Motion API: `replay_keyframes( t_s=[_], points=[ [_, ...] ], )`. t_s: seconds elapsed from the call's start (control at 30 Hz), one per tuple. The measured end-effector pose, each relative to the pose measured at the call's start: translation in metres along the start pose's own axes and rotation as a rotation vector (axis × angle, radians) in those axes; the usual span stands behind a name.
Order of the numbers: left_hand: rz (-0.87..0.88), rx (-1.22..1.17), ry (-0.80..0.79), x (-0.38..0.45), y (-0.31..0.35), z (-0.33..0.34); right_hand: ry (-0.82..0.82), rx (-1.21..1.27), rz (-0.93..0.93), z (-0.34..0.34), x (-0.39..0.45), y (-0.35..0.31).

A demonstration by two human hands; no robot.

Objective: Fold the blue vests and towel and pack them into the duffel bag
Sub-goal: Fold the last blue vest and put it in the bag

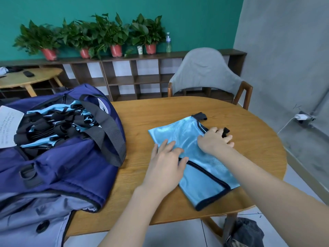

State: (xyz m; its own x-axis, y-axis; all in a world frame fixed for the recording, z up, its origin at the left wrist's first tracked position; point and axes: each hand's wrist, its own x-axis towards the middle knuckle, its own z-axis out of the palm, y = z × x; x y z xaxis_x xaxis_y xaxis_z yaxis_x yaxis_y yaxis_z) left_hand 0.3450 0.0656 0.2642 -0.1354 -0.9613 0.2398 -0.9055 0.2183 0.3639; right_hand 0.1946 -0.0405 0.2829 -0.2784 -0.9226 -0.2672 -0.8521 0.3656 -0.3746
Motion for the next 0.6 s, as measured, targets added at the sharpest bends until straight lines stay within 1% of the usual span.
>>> replay_keyframes(
  t_s=[0.07,0.13,0.17,0.2,0.23,0.27,0.3,0.37,0.43,0.5,0.57,0.6],
  points=[
    [-0.009,0.007,-0.027,-0.002,0.003,0.001,0.081,-0.086,-0.125,-0.006,-0.003,0.018],
    [-0.024,0.026,-0.073,-0.003,0.007,0.003,0.215,-0.147,-0.401,-0.008,-0.006,0.044],
    [-0.038,0.033,-0.112,-0.005,0.008,0.005,0.23,-0.139,-0.555,-0.009,-0.007,0.056],
    [-0.053,0.038,-0.163,-0.005,0.008,0.006,0.203,-0.136,-0.678,-0.011,-0.009,0.068],
    [-0.064,0.048,-0.219,-0.006,0.007,0.008,0.164,-0.155,-0.743,-0.011,-0.011,0.077],
    [-0.066,0.066,-0.271,-0.007,0.006,0.009,0.138,-0.19,-0.749,-0.009,-0.011,0.084],
    [-0.061,0.089,-0.313,-0.006,0.003,0.011,0.14,-0.212,-0.712,-0.006,-0.012,0.089],
    [-0.048,0.129,-0.355,-0.003,-0.005,0.011,0.178,-0.16,-0.587,0.002,-0.013,0.093],
    [-0.051,0.149,-0.355,0.001,-0.015,0.008,0.158,-0.062,-0.479,0.008,-0.018,0.089],
    [-0.068,0.135,-0.34,0.004,-0.026,0.004,0.119,-0.001,-0.424,0.013,-0.025,0.086],
    [-0.072,0.087,-0.315,0.002,-0.033,0.002,0.118,0.111,-0.434,0.012,-0.032,0.09],
    [-0.061,0.051,-0.297,0.0,-0.036,0.001,0.143,0.176,-0.456,0.01,-0.036,0.094]
  ],
)
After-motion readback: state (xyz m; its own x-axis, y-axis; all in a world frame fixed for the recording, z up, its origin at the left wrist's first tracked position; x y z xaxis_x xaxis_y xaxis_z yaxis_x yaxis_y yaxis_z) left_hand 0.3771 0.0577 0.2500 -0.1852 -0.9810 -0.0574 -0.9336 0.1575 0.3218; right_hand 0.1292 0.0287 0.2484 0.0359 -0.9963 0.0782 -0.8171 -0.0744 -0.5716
